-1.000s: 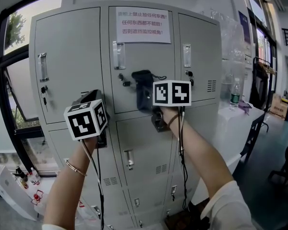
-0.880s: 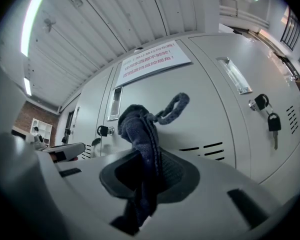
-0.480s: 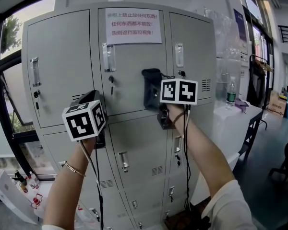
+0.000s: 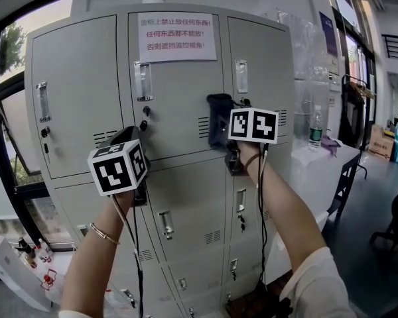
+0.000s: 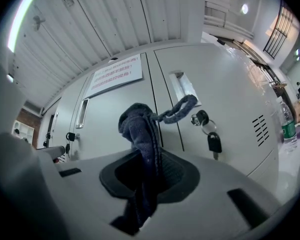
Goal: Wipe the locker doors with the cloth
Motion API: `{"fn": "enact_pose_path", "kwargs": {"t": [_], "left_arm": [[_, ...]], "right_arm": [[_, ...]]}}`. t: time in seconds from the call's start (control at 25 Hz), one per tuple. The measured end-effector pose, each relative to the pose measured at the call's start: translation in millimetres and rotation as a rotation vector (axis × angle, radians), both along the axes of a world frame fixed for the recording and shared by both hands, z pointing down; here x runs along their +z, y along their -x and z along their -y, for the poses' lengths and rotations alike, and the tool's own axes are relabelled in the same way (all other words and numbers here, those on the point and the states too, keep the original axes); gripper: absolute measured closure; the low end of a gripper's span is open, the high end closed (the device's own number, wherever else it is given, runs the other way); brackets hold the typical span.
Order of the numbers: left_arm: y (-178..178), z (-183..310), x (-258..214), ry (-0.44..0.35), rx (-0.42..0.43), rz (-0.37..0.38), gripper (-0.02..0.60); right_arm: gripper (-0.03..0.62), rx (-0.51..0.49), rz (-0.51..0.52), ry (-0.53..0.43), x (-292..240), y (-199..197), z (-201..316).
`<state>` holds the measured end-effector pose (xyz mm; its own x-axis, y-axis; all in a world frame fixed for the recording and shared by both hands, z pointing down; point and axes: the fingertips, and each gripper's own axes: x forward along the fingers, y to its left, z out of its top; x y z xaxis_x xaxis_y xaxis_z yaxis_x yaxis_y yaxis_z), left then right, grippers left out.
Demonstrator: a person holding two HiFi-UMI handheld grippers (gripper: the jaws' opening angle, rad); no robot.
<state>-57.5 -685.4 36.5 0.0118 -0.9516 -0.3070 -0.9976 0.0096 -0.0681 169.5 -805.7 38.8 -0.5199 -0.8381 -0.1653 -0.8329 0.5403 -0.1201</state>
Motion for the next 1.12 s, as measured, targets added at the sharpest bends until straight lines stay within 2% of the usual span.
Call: {"fn": "enact_pose_path", "kwargs": {"t": [0.52,0.72,0.84,0.96,1.12], "left_arm": [[7,5,16,0.021,0.017,-0.042,0.572],[13,-6,28,0.022,0.052,-0.049,0.572],[14,-14,43,0.017,0.079,-0.035,0.572],[14,-24,60,0.007,0.114,-0.028,0.572],[14,-36,90,0.002,0.173,-0.031,0.572]], "right_arm": [[0.545,0.079,-0.025,-0.021,0,-16,-2],[0.545,0.078,-0.077,-0.076,8,2,-27],[0.545,0.067,-0.071,-0.109,22,14,-47],[0.545,0.056,-0.071,-0.148,40,25,-71],[0.545,0.071,-0.122,-0.205,75,41,-100]]}}
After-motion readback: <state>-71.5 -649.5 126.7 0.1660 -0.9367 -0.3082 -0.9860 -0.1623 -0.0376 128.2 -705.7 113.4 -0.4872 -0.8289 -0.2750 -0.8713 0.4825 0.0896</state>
